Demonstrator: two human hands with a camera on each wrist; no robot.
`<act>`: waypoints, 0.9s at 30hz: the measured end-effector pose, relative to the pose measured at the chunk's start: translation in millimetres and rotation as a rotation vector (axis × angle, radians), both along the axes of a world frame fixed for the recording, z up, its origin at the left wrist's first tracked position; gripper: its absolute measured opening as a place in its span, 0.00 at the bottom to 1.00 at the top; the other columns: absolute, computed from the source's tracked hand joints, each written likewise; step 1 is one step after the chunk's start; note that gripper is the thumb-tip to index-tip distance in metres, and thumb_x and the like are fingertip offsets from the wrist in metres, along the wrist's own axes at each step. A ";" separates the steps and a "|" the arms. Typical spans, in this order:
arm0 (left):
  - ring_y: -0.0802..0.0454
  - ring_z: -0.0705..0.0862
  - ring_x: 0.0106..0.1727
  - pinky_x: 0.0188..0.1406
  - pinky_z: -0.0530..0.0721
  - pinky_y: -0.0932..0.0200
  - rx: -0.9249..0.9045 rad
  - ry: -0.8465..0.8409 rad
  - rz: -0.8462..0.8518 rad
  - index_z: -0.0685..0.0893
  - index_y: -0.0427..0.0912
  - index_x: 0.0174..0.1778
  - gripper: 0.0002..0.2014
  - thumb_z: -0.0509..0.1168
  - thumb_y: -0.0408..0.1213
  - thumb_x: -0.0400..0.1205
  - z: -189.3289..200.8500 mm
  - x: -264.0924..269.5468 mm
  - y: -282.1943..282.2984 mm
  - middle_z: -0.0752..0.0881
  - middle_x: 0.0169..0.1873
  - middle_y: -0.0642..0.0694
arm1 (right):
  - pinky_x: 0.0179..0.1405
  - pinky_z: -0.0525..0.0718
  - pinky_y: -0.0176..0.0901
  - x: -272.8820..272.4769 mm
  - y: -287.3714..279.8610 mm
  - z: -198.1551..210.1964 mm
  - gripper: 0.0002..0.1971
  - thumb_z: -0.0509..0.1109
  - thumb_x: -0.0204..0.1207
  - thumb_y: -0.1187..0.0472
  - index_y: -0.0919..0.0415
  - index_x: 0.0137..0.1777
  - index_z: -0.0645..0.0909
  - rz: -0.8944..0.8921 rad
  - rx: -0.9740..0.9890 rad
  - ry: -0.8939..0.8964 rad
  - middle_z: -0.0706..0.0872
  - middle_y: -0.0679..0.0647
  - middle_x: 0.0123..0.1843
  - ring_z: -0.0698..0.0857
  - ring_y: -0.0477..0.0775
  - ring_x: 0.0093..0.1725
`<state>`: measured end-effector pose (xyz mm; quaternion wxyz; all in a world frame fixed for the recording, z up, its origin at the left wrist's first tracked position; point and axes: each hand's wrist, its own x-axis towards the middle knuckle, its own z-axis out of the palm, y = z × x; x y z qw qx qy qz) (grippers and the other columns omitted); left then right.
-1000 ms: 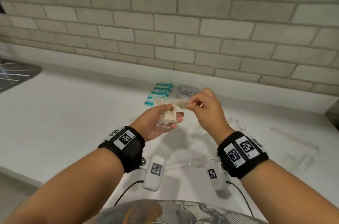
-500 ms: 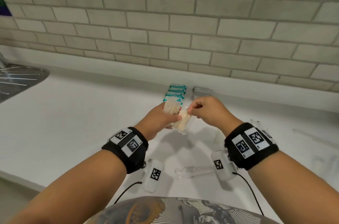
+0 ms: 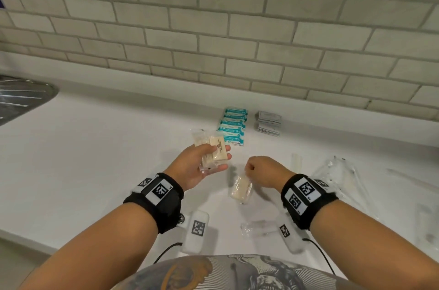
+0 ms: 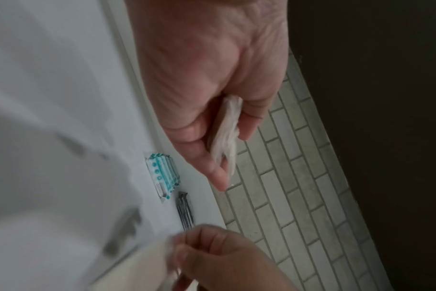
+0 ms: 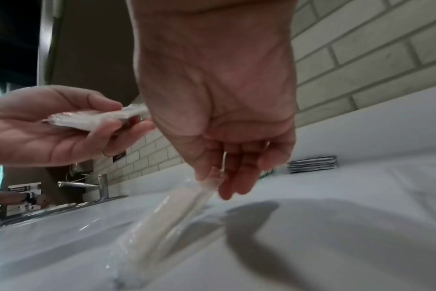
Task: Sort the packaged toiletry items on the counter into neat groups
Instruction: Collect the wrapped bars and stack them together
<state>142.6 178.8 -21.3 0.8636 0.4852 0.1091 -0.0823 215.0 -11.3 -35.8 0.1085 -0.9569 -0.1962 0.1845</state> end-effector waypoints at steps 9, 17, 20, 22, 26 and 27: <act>0.41 0.85 0.63 0.60 0.85 0.50 0.133 -0.084 -0.077 0.79 0.41 0.71 0.20 0.57 0.47 0.87 -0.9 7.2 -4.5 0.86 0.64 0.39 | 0.30 0.80 0.36 -21.6 37.6 43.6 0.14 0.72 0.76 0.46 0.58 0.47 0.85 -0.109 0.741 0.074 0.90 0.51 0.41 0.87 0.47 0.35; 0.47 0.88 0.47 0.42 0.87 0.55 0.171 -0.138 0.036 0.84 0.43 0.51 0.06 0.64 0.29 0.83 -1.5 16.0 -7.4 0.90 0.46 0.44 | 0.29 0.89 0.41 -12.5 13.0 41.6 0.04 0.73 0.75 0.71 0.66 0.42 0.80 -0.368 1.069 0.288 0.87 0.62 0.35 0.88 0.54 0.29; 0.49 0.88 0.48 0.46 0.87 0.54 0.284 -0.147 0.022 0.84 0.42 0.58 0.12 0.68 0.28 0.80 -4.0 13.1 -12.2 0.90 0.50 0.44 | 0.31 0.88 0.42 -15.6 10.6 39.3 0.07 0.74 0.74 0.71 0.66 0.38 0.79 -0.316 1.020 0.282 0.86 0.60 0.32 0.89 0.55 0.31; 0.48 0.89 0.51 0.47 0.86 0.53 0.342 -0.163 0.024 0.83 0.43 0.64 0.17 0.68 0.28 0.79 -5.2 11.3 -14.1 0.90 0.54 0.44 | 0.31 0.87 0.40 -17.8 10.5 38.0 0.06 0.74 0.75 0.69 0.64 0.38 0.80 -0.275 0.934 0.224 0.87 0.58 0.33 0.89 0.54 0.32; 0.46 0.88 0.53 0.45 0.86 0.54 0.482 -0.173 0.016 0.83 0.46 0.65 0.19 0.69 0.29 0.78 -3.6 9.1 -12.8 0.90 0.54 0.45 | 0.36 0.84 0.40 -13.5 7.2 47.9 0.05 0.73 0.77 0.60 0.58 0.51 0.84 -0.183 0.797 0.086 0.88 0.49 0.41 0.87 0.49 0.38; 0.47 0.88 0.53 0.45 0.86 0.55 0.521 -0.172 0.001 0.83 0.47 0.64 0.19 0.70 0.29 0.77 -2.7 8.2 -12.8 0.90 0.54 0.45 | 0.36 0.83 0.39 -11.6 6.5 52.4 0.06 0.74 0.76 0.61 0.58 0.51 0.85 -0.172 0.780 0.072 0.88 0.48 0.41 0.86 0.48 0.38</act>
